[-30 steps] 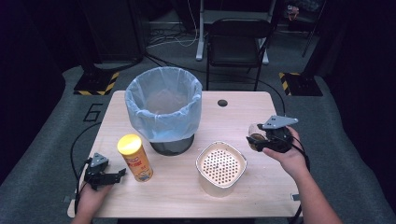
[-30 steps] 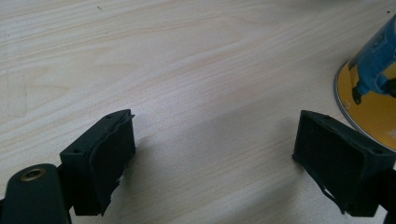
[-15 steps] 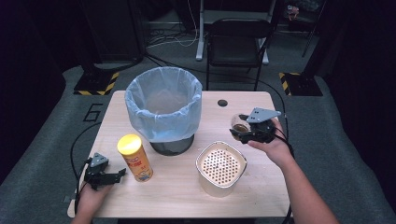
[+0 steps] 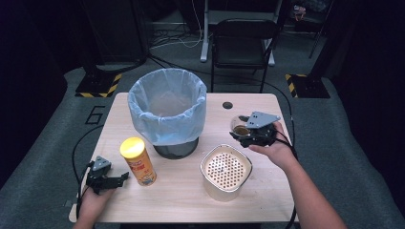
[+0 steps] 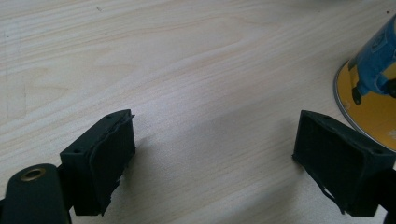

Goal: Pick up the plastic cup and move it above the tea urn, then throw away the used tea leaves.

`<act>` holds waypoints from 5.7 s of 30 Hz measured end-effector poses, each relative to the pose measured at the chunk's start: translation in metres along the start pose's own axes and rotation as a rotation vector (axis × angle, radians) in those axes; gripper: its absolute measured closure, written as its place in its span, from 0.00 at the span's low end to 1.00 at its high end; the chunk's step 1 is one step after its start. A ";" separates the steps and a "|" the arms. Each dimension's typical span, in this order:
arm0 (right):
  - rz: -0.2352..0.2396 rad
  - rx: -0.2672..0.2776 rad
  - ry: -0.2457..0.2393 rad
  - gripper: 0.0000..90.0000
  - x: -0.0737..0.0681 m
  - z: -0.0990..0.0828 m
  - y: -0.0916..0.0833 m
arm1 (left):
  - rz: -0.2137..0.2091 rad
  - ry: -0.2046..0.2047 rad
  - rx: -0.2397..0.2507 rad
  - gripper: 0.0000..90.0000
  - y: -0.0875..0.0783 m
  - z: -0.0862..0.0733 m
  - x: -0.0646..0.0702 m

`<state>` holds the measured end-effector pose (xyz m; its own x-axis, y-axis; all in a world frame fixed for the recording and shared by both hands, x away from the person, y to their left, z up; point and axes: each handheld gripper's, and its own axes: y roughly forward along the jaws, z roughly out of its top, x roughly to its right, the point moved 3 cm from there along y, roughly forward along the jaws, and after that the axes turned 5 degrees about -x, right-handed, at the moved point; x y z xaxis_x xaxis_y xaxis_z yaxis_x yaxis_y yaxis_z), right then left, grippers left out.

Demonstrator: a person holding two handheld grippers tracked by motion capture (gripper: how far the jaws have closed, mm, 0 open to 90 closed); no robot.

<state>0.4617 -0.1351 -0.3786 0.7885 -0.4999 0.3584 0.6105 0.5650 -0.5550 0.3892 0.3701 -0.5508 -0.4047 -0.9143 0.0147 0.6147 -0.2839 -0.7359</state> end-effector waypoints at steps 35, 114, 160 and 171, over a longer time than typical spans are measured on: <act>-0.081 -0.010 -0.208 0.38 -0.023 -0.003 -0.008 | 0.003 0.002 0.016 0.14 0.003 0.002 -0.001; -0.568 -0.158 -1.223 0.38 -0.124 0.001 -0.009 | 0.000 0.005 -0.003 0.14 0.001 0.001 -0.001; 0.052 0.467 0.443 0.38 -0.021 0.035 -0.072 | 0.000 0.004 -0.003 0.14 0.001 0.001 -0.001; 0.012 0.438 0.337 0.38 -0.016 0.066 -0.085 | 0.000 0.004 -0.003 0.14 0.001 0.001 -0.001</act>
<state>0.4024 -0.1321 -0.2879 0.7720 -0.6334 0.0534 0.6322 0.7564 -0.1676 0.3904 0.3702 -0.5506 -0.4073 -0.9132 0.0119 0.6126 -0.2828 -0.7381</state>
